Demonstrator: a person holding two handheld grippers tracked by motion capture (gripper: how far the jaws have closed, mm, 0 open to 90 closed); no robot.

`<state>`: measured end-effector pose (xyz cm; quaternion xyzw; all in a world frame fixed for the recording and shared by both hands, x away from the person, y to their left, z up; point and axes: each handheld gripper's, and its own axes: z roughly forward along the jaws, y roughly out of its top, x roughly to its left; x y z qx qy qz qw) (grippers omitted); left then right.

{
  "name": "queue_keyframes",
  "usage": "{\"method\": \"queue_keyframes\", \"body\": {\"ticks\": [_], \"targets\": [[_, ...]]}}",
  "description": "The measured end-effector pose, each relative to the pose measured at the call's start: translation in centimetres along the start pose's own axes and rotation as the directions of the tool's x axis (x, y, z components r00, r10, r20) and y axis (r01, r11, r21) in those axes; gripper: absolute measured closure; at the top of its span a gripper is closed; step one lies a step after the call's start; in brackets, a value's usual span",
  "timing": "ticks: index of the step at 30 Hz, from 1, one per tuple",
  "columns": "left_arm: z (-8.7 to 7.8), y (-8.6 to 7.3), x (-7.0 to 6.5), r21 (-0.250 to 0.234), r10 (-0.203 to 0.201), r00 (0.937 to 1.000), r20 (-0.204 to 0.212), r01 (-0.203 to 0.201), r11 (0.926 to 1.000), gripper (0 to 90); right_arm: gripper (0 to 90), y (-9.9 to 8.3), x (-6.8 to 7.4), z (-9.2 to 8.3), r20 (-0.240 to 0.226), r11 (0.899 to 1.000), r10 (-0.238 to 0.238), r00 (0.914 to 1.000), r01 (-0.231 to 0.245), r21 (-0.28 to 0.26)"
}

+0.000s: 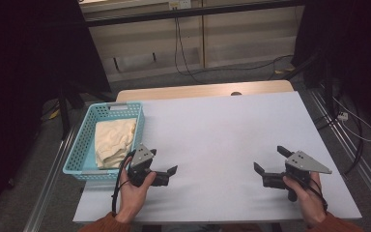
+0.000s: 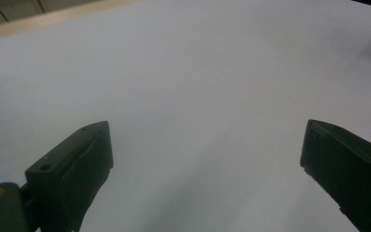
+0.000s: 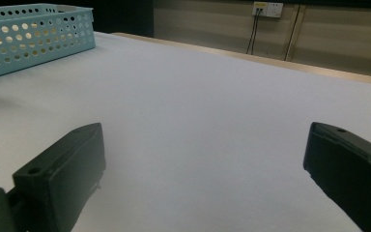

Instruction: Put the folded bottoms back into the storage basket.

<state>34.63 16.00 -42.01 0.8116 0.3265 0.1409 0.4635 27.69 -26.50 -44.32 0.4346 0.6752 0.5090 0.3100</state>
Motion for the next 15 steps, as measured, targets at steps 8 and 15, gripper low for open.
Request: {"method": "queue_keyframes", "body": {"ticks": [8,15], "targets": [[0.01,0.07,0.13,0.005,-0.004,0.9996,-0.028,0.004,1.0,4.3,1.1,0.01,0.04,-0.04,-0.003,1.0,-0.006,1.0,0.006,0.0],[0.66,-0.05,0.24,0.045,0.011,0.9996,-0.025,-0.01,0.9989,4.2,1.1,-0.01,-0.01,-0.01,-0.004,1.0,-0.003,1.0,0.003,0.002]]}}
